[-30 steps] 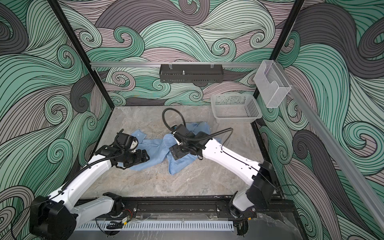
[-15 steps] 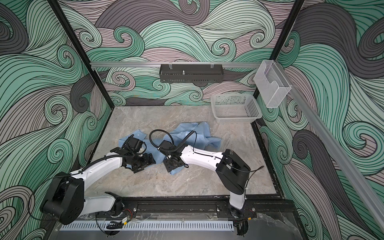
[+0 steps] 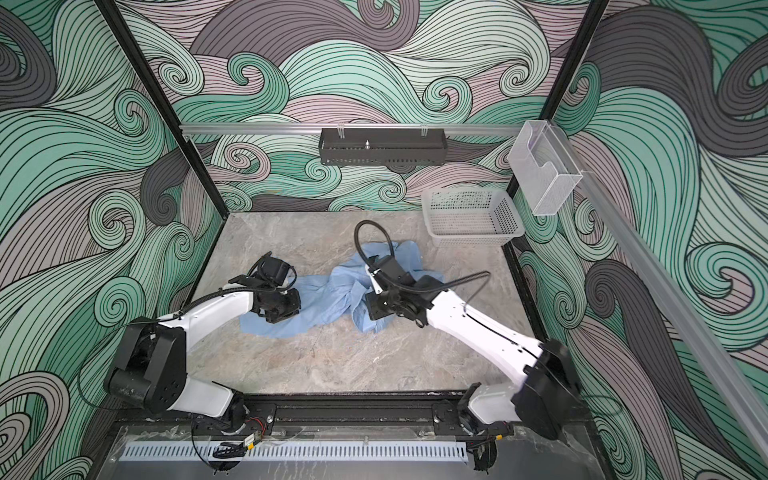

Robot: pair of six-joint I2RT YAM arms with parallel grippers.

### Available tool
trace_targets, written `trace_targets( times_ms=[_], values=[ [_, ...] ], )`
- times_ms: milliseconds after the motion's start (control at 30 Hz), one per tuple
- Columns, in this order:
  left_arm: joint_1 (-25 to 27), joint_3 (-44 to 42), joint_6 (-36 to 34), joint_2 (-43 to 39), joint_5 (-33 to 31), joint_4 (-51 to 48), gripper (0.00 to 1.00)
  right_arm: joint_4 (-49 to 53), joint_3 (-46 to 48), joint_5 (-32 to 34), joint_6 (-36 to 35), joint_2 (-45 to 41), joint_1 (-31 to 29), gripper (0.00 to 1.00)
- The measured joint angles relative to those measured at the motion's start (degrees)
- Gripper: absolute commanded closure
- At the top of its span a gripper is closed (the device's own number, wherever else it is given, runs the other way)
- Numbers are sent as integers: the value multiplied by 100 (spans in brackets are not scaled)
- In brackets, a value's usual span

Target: Fold and stack the long sleeve shirts

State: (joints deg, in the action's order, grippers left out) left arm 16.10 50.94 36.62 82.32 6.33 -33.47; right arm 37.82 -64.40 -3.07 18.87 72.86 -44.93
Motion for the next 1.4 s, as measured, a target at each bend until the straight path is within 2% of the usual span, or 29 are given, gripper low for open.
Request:
trace_targets(
  times_ms=[233, 333, 433, 600, 767, 867, 1067, 1200, 1400],
  values=[
    [-328, 778, -365, -1001, -275, -496, 100, 273, 28, -870, -380, -1427, 584, 100],
    [-343, 944, -575, -1333, -136, -535, 81, 328, 22, -1303, -378, -1679, 848, 100],
    [-310, 968, -704, -1462, 323, -623, 63, 358, -66, -1727, -317, -1705, 1073, 100],
    [133, 894, -911, -1545, 1056, -870, 44, 297, -332, -2275, -103, -1539, 1303, 100],
    [750, 111, -933, -2365, 1528, -804, 23, 214, -887, -2601, 52, -1226, 1394, 100],
    [938, -511, -634, -2879, 1727, -555, 11, 164, -1276, -2702, 114, -1051, 1405, 100],
    [1154, -1786, 693, -3593, 1825, 380, 9, -68, -1751, -2809, 177, -822, 1410, 100],
    [1547, -2568, 1561, -4282, 1521, 1272, 9, -157, -1799, -2850, 227, -726, 1410, 100],
    [2437, -2645, 1344, -4448, 498, 1384, 9, -166, -1801, -2879, 243, -588, 1445, 100]
  ],
)
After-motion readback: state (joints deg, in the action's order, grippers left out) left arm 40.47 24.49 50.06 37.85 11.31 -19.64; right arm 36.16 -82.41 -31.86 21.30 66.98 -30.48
